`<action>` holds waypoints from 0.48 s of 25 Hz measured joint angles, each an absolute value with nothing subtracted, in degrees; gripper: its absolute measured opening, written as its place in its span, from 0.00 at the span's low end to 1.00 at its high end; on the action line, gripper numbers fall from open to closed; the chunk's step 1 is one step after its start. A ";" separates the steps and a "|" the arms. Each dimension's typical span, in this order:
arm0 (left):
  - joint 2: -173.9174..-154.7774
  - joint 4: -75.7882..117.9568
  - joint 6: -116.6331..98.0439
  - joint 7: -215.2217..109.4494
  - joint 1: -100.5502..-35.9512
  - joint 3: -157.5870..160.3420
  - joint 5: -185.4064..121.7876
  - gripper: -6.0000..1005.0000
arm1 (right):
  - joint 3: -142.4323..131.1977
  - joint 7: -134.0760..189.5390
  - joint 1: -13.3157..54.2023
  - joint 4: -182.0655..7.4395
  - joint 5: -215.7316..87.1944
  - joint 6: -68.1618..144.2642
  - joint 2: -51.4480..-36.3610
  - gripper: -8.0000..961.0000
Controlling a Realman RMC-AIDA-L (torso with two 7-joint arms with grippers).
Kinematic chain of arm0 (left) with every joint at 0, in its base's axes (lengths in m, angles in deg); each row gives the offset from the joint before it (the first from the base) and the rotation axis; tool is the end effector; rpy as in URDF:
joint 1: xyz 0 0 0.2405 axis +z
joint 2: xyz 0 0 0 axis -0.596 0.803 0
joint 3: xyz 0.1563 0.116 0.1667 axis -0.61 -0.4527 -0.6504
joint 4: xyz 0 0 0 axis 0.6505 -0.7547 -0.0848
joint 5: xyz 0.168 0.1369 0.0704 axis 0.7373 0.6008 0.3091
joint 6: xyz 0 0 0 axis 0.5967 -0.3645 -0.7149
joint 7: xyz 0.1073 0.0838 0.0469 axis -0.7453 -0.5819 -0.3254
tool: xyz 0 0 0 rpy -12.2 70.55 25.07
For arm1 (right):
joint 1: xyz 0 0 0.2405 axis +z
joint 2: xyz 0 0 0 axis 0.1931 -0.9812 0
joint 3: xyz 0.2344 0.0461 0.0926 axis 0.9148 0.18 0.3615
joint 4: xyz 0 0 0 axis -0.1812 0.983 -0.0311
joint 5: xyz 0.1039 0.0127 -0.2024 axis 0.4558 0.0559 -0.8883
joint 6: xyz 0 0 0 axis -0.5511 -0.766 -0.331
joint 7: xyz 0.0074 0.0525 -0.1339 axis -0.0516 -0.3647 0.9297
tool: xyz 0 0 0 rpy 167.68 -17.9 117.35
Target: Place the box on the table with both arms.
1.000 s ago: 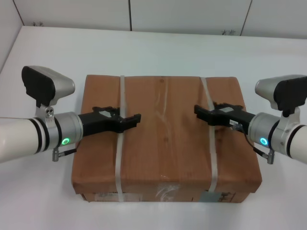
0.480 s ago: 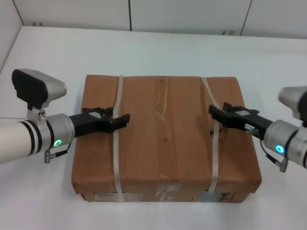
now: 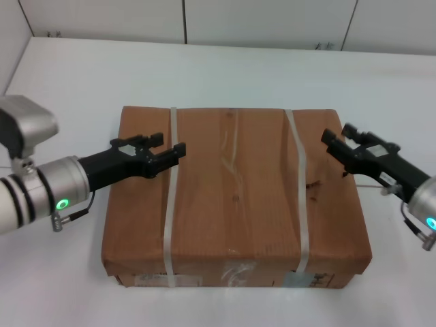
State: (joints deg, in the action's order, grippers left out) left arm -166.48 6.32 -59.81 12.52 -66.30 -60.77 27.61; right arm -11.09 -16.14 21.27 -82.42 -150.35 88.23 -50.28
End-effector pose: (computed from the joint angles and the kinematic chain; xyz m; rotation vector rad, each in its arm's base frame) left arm -0.3129 0.3612 -0.0561 -2.3110 -0.8915 -0.6690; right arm 0.3292 0.3405 -0.0802 -2.0392 0.9925 0.7541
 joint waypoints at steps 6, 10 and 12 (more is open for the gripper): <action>-165.12 2.26 -78.40 11.01 -62.05 -60.75 26.83 0.60 | -15.71 -10.88 17.75 -87.87 -153.03 108.12 -49.81 0.60; -163.70 1.99 -88.70 9.82 -62.46 -61.48 27.54 0.60 | -24.34 -24.03 18.69 -101.17 -159.65 115.56 -49.57 0.60; -162.91 1.50 -92.28 9.21 -62.70 -61.55 28.76 0.59 | -28.71 -29.37 19.55 -106.57 -161.60 119.52 -49.54 0.61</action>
